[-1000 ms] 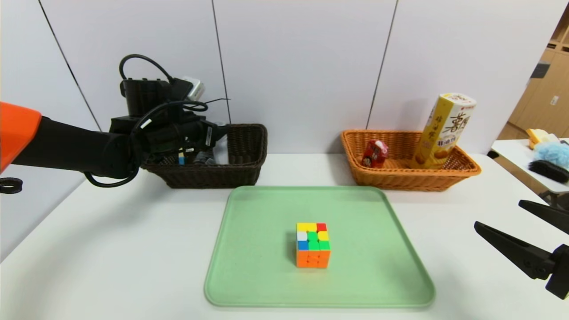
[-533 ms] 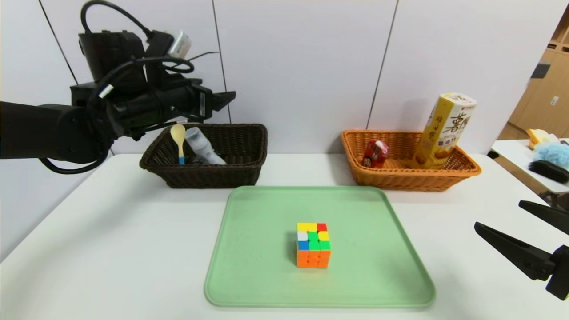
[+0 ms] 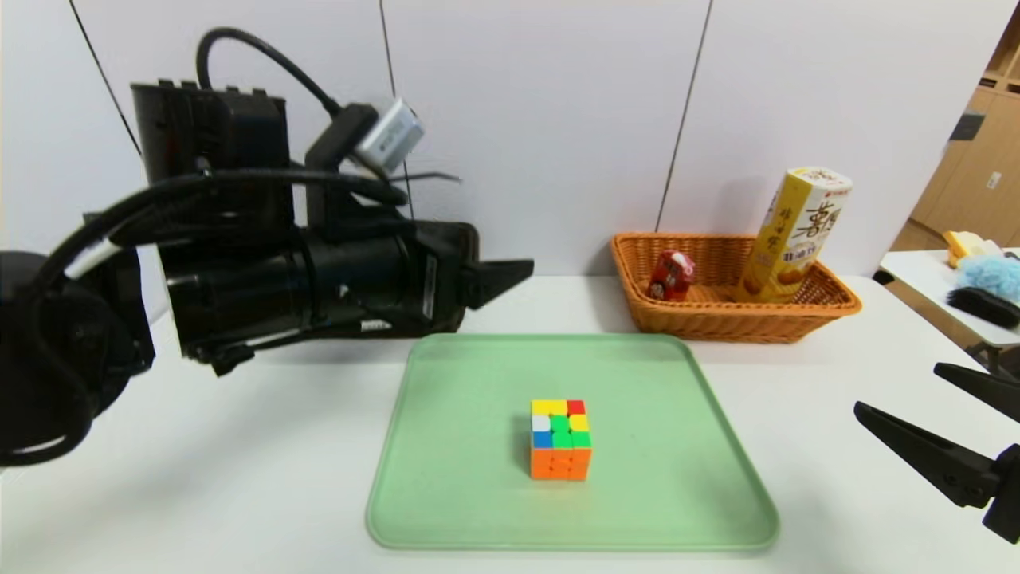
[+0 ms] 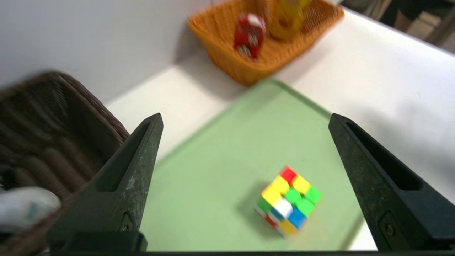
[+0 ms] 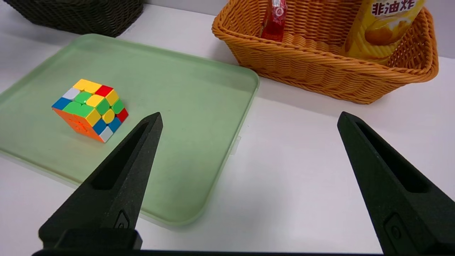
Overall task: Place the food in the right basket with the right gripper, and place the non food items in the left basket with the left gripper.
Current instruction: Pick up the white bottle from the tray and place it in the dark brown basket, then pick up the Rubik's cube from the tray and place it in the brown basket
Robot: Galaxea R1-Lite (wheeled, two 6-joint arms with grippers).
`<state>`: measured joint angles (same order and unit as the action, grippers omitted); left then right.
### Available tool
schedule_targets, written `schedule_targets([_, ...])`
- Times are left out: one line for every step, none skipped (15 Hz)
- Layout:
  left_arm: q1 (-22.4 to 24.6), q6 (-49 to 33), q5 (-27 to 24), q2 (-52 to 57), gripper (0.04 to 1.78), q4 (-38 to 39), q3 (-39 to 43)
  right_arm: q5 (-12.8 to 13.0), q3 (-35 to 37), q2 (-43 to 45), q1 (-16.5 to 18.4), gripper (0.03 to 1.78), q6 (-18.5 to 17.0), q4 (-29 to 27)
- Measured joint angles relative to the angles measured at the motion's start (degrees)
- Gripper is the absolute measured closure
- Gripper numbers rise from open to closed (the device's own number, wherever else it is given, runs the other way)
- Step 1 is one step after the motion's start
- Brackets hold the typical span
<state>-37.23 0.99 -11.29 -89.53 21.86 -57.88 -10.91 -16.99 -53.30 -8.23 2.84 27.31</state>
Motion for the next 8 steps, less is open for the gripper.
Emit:
schedule_targets([-1.5,0.3,0.2,0.2,0.17,1.5,3.5,0.0,0.0,0.1,0.0,0.11,0.0,0.0])
schedule_targets([-2.9,0.5,0.3,0.0,0.16,5.1,7.1,0.0,0.0,0.2,0.0,0.11,0.0,0.0])
schedule_targets([-3.8,0.9,0.5,-0.9,0.16,9.9,10.1,0.0,0.0,0.3,0.0,0.11,-0.1,0.1])
schedule_targets([-4.5,1.5,1.1,-2.6,0.15,15.4,13.1,0.0,0.0,0.4,0.0,0.11,-0.1,0.1])
schedule_targets([-4.8,2.0,1.8,-4.6,0.15,21.0,15.8,0.0,-0.1,0.4,0.0,0.11,0.0,0.1])
schedule_targets([-5.1,2.1,2.4,-6.6,0.15,26.6,18.4,0.0,-0.2,0.4,0.0,0.11,-0.1,0.2])
schedule_targets([-5.4,2.1,2.7,-8.7,0.15,32.3,21.0,0.0,-0.3,0.5,0.0,0.11,-0.1,0.1])
schedule_targets([-5.8,1.9,2.9,-10.3,0.15,37.0,23.2,0.0,-0.3,0.5,0.0,0.11,-0.1,0.1])
